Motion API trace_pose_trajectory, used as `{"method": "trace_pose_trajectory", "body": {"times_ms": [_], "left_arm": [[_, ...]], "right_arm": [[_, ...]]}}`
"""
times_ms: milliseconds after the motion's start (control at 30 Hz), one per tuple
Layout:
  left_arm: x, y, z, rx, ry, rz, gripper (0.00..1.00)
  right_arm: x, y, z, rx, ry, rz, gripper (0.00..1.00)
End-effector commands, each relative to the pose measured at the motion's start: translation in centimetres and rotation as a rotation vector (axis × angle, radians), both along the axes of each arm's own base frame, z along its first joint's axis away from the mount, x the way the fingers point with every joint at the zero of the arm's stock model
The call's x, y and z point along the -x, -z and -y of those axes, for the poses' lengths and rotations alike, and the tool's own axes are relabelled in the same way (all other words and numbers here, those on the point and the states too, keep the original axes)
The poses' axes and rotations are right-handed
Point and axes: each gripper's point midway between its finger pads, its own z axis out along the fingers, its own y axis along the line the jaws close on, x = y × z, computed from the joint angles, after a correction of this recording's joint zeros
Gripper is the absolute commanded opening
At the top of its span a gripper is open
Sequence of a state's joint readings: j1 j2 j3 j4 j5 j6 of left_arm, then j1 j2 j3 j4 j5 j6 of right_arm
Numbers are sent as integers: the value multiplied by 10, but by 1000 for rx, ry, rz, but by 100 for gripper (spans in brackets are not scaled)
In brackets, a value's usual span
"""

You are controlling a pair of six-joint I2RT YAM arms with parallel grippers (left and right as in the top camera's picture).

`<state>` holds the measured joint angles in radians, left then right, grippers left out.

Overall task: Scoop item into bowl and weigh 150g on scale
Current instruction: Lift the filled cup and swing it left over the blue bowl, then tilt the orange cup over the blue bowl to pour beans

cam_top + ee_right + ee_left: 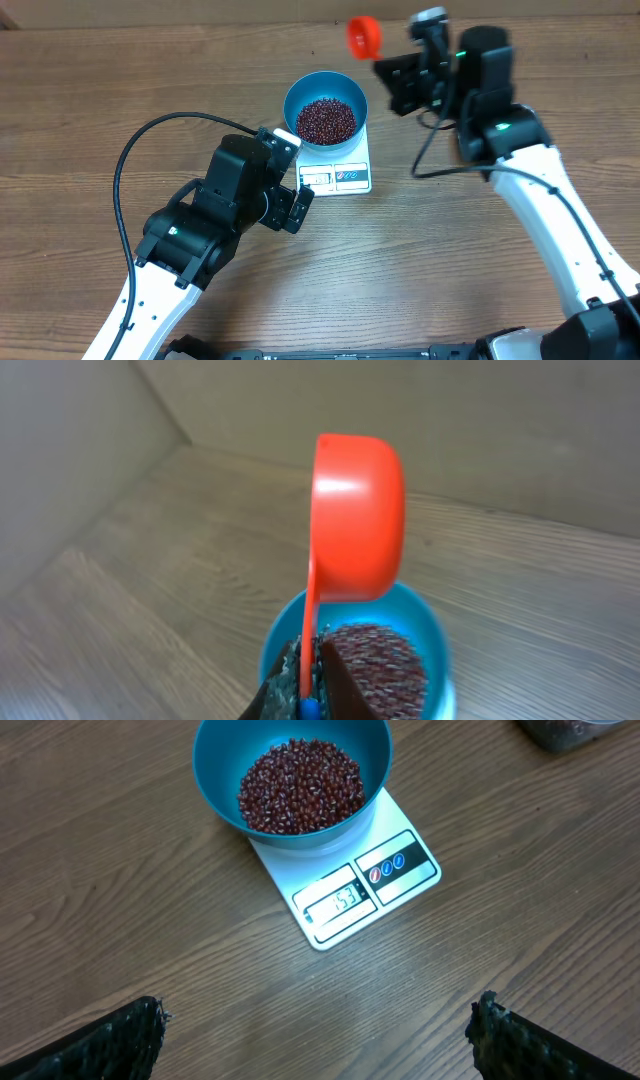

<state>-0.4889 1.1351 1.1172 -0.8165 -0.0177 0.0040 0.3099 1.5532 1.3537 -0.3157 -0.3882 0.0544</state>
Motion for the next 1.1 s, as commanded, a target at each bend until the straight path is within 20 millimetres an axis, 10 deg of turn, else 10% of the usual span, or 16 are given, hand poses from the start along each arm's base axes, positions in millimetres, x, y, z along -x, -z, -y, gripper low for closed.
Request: {"method": "trace_pose_trajectory", "body": {"times_ms": [0,600,1067], "left_arm": [[0,-9,1,11,15,21,100],[0,-8,1,11,15,21,100],[0,-8,1,11,15,21,100]], "right_arm": [[-14,0,11,102,127,55,4],[-15,103,-17,295,-165,-23,4],[-12,135,-28,266,-232,-97,4]]}}
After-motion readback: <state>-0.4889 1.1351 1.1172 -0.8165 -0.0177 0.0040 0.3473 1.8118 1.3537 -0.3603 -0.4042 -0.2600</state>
